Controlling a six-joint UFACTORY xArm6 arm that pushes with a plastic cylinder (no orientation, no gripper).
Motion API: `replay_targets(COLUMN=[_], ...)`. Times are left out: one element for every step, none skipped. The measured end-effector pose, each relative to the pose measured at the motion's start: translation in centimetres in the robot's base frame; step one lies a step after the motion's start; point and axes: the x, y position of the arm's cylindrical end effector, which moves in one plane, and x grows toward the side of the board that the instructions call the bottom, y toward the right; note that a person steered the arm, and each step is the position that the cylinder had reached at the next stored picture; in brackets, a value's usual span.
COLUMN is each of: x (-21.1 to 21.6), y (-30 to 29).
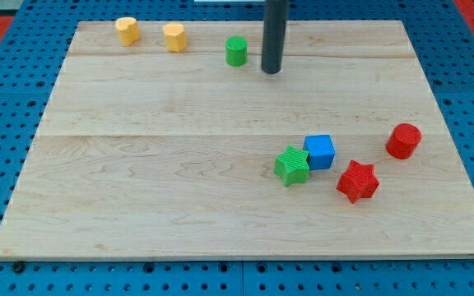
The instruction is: Keep the green star in between the yellow hexagon and the green circle
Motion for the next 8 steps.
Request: replay_targets(x=[-2.1, -4.4, -4.4, -5.0, -5.2, -5.9, -0.9, 3.6], y=[-5.6, -5.6, -5.0, -2.6, -1.9, -1.0, 1.0, 7.3])
